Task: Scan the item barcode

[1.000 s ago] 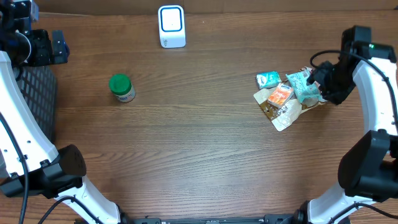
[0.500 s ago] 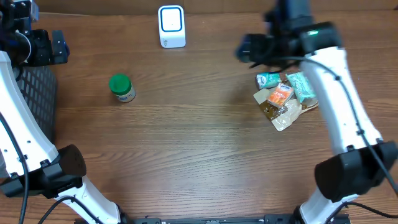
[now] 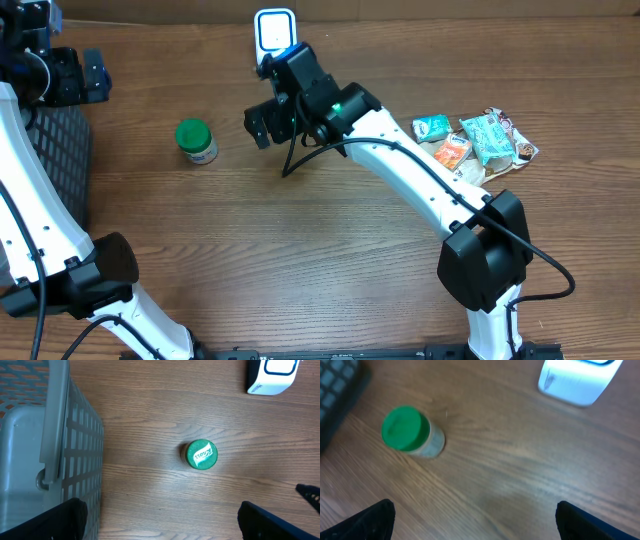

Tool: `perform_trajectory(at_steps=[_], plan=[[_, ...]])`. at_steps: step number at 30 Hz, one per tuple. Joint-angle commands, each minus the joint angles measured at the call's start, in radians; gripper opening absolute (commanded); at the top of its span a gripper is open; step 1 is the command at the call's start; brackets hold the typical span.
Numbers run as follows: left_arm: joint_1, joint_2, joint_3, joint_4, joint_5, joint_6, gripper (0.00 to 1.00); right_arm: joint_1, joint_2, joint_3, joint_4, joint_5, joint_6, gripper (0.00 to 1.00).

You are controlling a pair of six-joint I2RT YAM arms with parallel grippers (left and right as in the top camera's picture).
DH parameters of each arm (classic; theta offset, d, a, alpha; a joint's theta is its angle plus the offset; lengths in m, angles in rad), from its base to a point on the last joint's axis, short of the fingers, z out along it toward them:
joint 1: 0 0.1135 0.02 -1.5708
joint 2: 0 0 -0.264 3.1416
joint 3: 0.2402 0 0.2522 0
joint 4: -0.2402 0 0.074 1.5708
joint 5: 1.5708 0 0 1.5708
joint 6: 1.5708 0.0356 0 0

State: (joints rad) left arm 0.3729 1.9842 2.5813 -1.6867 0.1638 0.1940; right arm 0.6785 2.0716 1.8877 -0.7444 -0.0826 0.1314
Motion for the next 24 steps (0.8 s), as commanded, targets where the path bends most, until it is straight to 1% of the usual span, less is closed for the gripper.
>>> perform_trajectory(at_steps=[1, 9, 13, 17, 20, 24], plan=[[-0.001, -0.002, 0.004, 0.000, 0.011, 0.008, 1.00, 0.000, -0.010, 0.021, -0.029, 0.029, 0.003, 1.00], [-0.001, -0.002, 0.004, 0.000, 0.011, 0.008, 1.00, -0.018, -0.011, 0.021, -0.197, 0.015, 0.002, 1.00], [-0.001, -0.002, 0.004, 0.000, 0.011, 0.008, 1.00, -0.057, -0.027, 0.027, -0.256, -0.074, 0.002, 1.00], [-0.001, -0.002, 0.004, 0.013, 0.022, 0.007, 0.99, -0.130, -0.074, 0.041, -0.300, -0.138, 0.002, 1.00], [-0.001, -0.002, 0.004, 0.006, 0.085, -0.043, 1.00, -0.201, -0.126, 0.050, -0.352, -0.155, 0.001, 1.00], [-0.001, -0.002, 0.004, -0.003, 0.177, -0.165, 0.99, -0.305, -0.197, 0.052, -0.439, -0.154, -0.029, 1.00]])
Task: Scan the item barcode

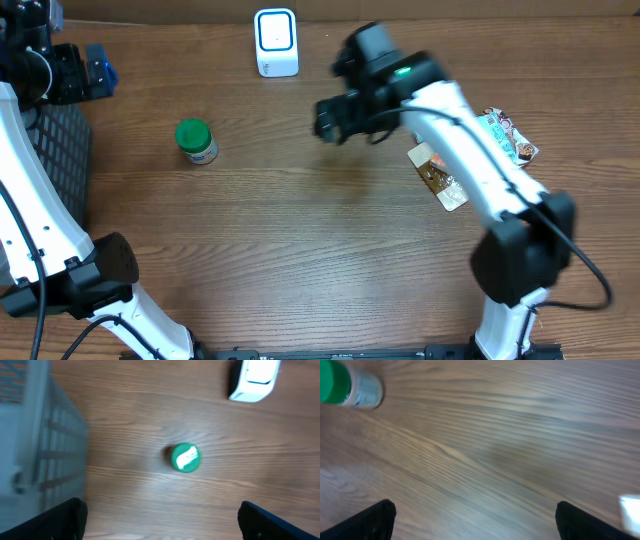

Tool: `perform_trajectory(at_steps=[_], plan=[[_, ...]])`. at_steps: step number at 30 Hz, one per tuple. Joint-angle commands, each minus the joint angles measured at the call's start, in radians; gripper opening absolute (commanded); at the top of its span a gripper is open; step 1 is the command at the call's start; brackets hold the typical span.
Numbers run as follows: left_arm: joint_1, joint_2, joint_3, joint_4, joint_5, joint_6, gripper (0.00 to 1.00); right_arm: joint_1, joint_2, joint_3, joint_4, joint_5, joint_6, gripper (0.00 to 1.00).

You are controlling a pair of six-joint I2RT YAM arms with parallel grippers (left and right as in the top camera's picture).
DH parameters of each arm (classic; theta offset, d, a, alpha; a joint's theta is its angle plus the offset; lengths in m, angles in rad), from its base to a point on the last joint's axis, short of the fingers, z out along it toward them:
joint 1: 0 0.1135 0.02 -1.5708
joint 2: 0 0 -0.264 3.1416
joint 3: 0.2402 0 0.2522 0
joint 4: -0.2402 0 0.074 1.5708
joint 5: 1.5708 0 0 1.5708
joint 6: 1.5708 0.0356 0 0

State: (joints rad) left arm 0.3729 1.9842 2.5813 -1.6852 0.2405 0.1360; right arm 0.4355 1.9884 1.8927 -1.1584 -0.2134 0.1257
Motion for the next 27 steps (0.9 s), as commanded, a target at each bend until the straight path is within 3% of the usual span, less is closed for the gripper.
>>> perform_trajectory(at_steps=[1, 6, 8, 12, 17, 27], plan=[[-0.001, -0.002, 0.004, -0.004, 0.123, -0.125, 1.00, -0.093, -0.130, 0.047, -0.047, -0.023, -0.024, 1.00], [-0.016, 0.002, 0.002, -0.004, 0.266, -0.125, 1.00, -0.259, -0.173, 0.047, -0.151, -0.024, -0.023, 1.00], [-0.045, 0.006, -0.003, -0.003, 0.267, -0.117, 0.95, -0.309, -0.172, 0.046, -0.182, -0.025, -0.023, 1.00], [-0.141, 0.022, -0.016, -0.002, 0.082, -0.140, 0.92, -0.365, -0.172, 0.043, -0.215, -0.025, -0.023, 1.00], [-0.254, 0.087, -0.025, -0.002, -0.135, -0.220, 0.96, -0.369, -0.172, 0.043, -0.225, -0.024, -0.023, 1.00], [-0.281, 0.301, -0.026, -0.005, -0.174, -0.300, 0.98, -0.368, -0.170, 0.036, -0.230, -0.008, -0.027, 1.00]])
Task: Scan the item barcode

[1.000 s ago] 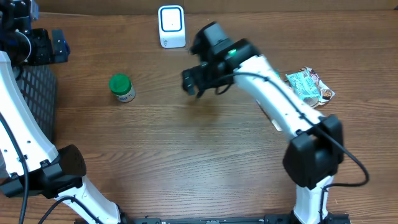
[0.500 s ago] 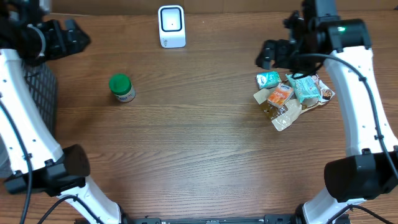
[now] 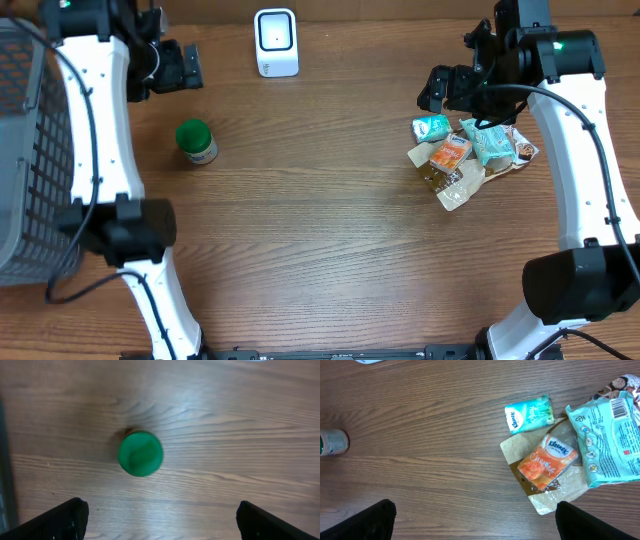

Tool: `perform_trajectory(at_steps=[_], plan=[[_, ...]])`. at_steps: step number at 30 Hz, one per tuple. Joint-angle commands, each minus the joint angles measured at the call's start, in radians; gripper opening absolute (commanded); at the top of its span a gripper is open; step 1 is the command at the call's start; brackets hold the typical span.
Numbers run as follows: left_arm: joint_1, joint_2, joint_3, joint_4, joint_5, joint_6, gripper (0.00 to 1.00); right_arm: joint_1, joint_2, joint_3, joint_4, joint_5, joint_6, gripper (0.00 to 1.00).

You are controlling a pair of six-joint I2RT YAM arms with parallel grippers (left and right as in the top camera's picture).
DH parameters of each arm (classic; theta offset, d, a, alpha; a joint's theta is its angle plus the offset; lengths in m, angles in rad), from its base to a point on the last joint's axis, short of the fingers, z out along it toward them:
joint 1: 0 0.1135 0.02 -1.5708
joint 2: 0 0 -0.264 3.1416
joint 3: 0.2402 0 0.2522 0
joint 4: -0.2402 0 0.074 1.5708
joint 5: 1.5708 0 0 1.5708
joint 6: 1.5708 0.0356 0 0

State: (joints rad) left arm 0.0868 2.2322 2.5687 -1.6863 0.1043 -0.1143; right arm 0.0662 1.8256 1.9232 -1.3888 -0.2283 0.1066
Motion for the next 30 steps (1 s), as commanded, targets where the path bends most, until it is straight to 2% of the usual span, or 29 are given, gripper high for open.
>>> perform_trajectory(at_steps=[1, 6, 23, 30], plan=[[0.005, 0.073, -0.014, -0.003, -0.037, -0.056, 0.98, 0.002, -0.006, 0.006, -0.001, 0.006, -0.008, 1.00], [0.004, 0.156, -0.014, -0.003, -0.037, -0.092, 0.98, 0.002, -0.006, 0.006, -0.008, 0.006, -0.008, 1.00], [-0.016, 0.265, -0.017, 0.019, -0.096, -0.060, 0.95, 0.002, -0.006, 0.006, -0.008, 0.010, -0.008, 1.00], [-0.049, 0.265, -0.051, 0.010, -0.231, -0.097, 0.92, 0.002, -0.006, 0.006, -0.009, 0.010, -0.008, 1.00]])
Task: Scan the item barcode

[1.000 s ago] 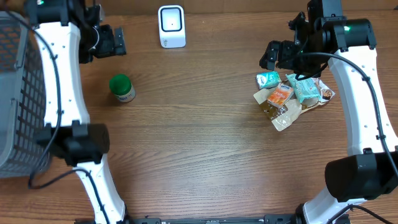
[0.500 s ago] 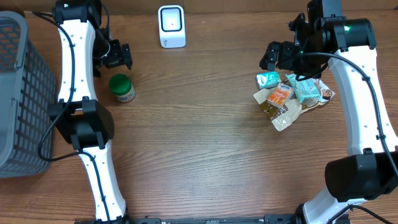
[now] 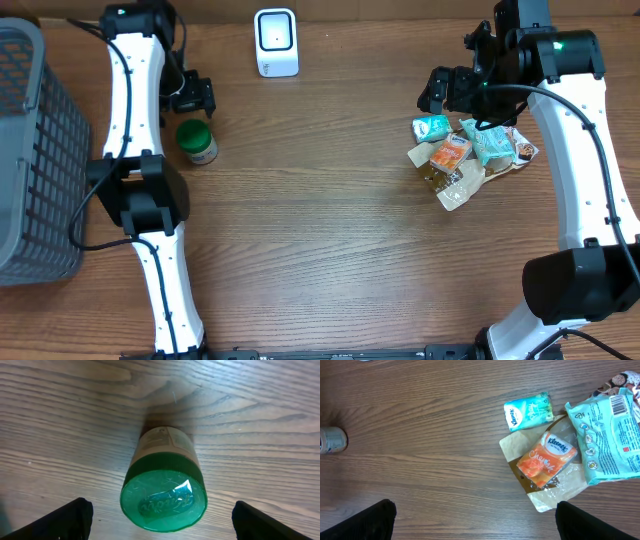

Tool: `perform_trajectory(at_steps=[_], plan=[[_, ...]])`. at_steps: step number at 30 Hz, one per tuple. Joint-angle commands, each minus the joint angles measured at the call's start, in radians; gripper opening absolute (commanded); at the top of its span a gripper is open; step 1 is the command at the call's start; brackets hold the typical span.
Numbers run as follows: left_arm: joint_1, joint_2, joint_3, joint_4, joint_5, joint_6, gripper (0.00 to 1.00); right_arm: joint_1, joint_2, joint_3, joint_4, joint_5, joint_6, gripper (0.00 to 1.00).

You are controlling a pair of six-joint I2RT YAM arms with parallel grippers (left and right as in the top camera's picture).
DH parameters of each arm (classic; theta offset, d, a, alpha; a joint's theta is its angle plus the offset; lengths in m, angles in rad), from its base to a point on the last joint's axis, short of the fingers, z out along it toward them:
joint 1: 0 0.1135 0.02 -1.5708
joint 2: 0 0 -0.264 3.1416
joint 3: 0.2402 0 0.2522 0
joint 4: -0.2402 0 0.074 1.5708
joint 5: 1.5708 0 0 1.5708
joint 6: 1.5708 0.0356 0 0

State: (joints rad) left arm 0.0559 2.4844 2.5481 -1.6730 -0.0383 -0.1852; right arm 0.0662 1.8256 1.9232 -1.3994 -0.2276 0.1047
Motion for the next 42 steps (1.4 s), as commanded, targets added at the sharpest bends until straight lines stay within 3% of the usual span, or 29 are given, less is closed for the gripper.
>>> perform_trajectory(at_steps=[1, 11, 19, 26, 32, 42], plan=[[-0.019, 0.013, -0.042, -0.003, -0.098, -0.036, 0.93, 0.002, -0.006, 0.006, 0.002, 0.010, -0.006, 1.00], [-0.036, 0.013, -0.126, 0.048, -0.085, -0.063, 0.89, 0.002, -0.006, 0.006, 0.002, 0.029, -0.006, 1.00], [-0.066, 0.013, -0.130, 0.057, -0.061, -0.060, 0.73, 0.002, -0.006, 0.006, 0.002, 0.032, -0.006, 1.00], [-0.069, 0.013, -0.138, 0.051, -0.057, -0.078, 0.73, 0.002, -0.006, 0.006, 0.002, 0.043, -0.006, 1.00], [-0.097, 0.013, -0.139, 0.051, 0.046, -0.058, 0.73, 0.002, -0.006, 0.006, 0.002, 0.043, -0.006, 1.00], [-0.257, 0.013, -0.139, 0.055, 0.169, -0.043, 0.74, 0.002, -0.006, 0.006, 0.002, 0.043, -0.005, 1.00]])
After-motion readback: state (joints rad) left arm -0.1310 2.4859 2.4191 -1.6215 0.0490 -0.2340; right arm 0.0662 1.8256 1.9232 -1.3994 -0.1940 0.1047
